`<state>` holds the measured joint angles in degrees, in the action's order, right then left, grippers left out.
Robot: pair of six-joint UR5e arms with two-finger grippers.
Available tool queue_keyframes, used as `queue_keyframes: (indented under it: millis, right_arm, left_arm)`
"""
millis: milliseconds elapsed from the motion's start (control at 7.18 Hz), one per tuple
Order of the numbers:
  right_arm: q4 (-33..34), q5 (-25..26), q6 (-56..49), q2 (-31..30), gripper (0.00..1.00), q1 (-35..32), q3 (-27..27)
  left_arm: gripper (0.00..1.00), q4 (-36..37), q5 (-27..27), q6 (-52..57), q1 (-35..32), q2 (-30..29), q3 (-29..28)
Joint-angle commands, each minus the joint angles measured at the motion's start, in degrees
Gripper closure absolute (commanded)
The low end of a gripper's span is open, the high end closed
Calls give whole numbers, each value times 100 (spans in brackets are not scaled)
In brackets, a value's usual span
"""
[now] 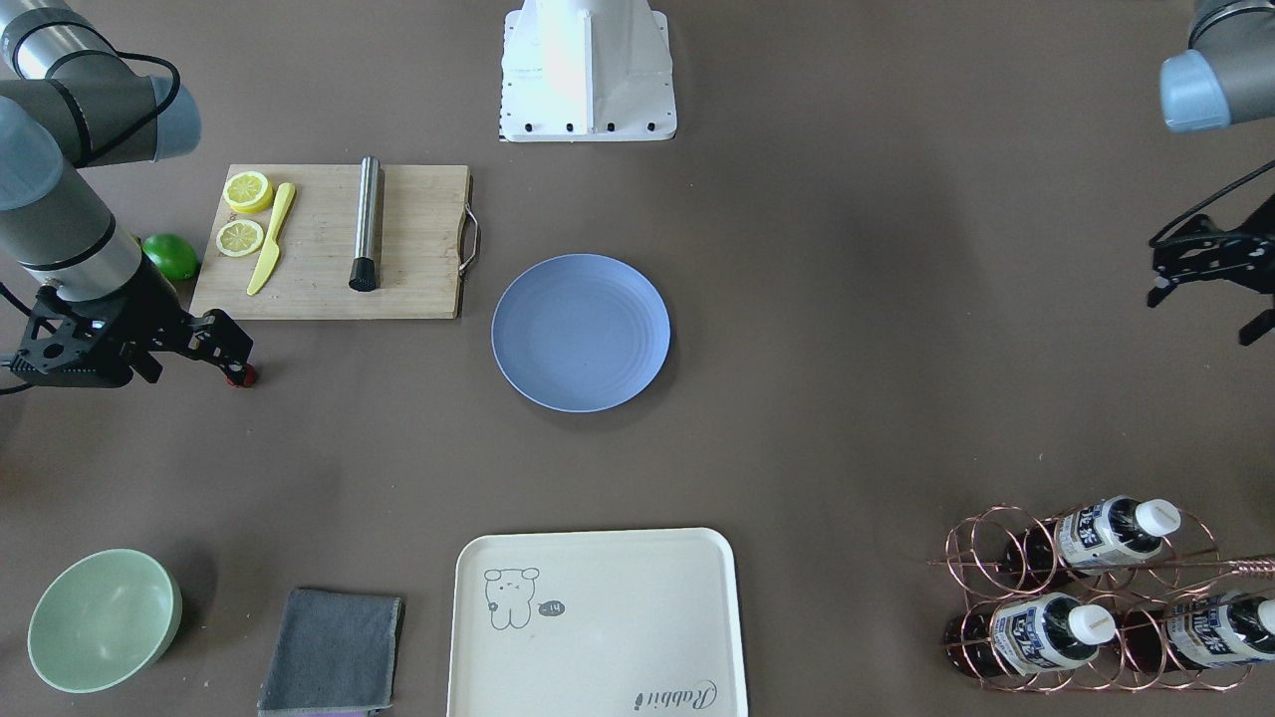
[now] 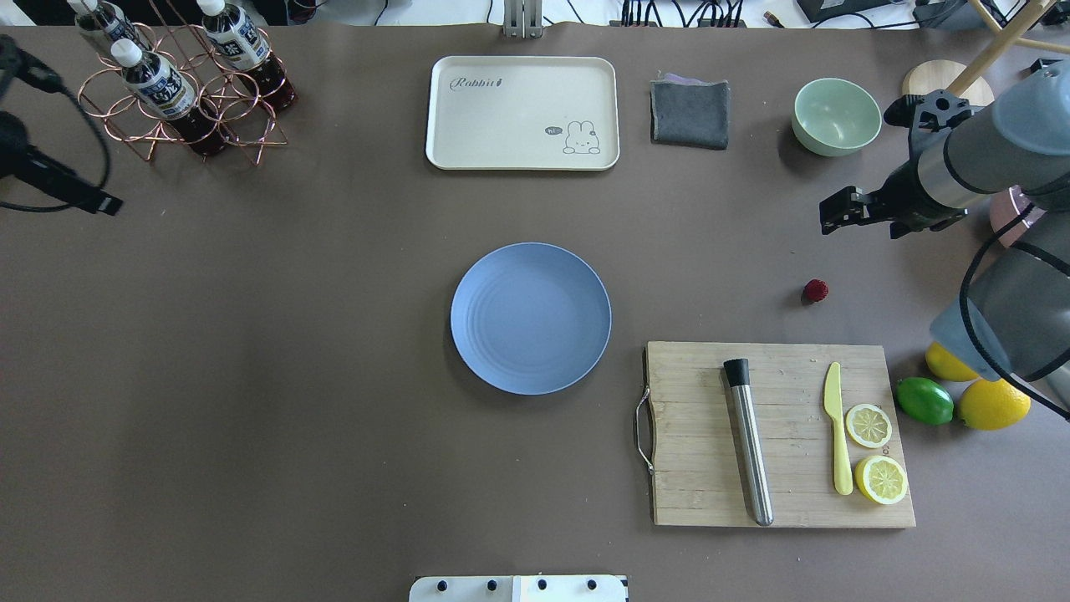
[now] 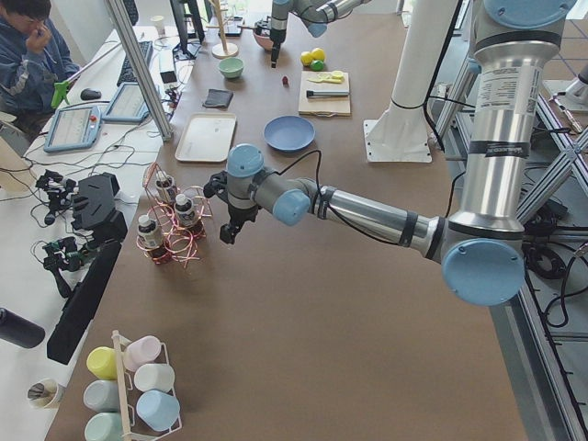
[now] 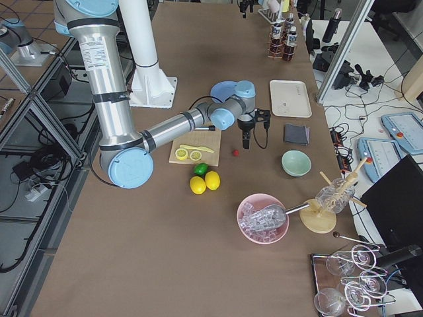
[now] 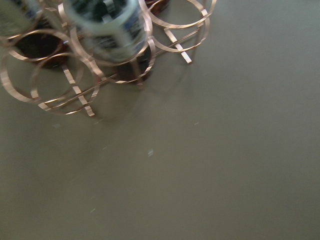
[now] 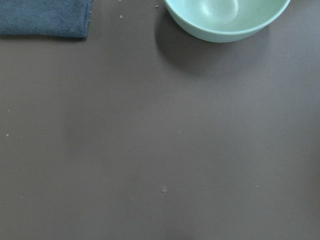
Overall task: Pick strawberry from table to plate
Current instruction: 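Withdraw the left arm while the right arm reaches toward the strawberry, then lower the right gripper onto the red strawberry and close it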
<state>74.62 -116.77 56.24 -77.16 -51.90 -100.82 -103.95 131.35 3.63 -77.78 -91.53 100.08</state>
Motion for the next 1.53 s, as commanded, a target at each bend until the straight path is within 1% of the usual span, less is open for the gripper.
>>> queue_keyframes:
  millis: [0, 139, 278, 418, 696, 835, 1253, 1392]
  right_arm:
    - [0, 58, 37, 52, 0, 153, 27]
    - [0, 180, 45, 44, 0, 258, 88]
    - [-9, 225, 36, -26, 1, 302, 97]
    - [-43, 234, 45, -44, 1, 390, 193]
    - [-1129, 252, 211, -229, 2, 452, 736]
    - [-1177, 252, 238, -255, 5, 487, 774]
    - [-1178, 445, 265, -369, 17, 698, 713]
    - [-1178, 454, 274, -370, 30, 724, 713]
  left_arm:
    - [1, 902, 22, 873, -851, 188, -398]
    - [1, 920, 14, 885, -975, 197, -741]
    - [1, 903, 40, 885, -1168, 336, -857]
    - [1, 903, 40, 885, -1204, 364, -850]
    - [1, 886, 49, 885, -1205, 417, -823]
    - [1, 877, 49, 885, -1205, 417, -815]
    - [1, 877, 49, 885, -1205, 417, -806]
    - [1, 868, 49, 885, -1205, 425, -814]
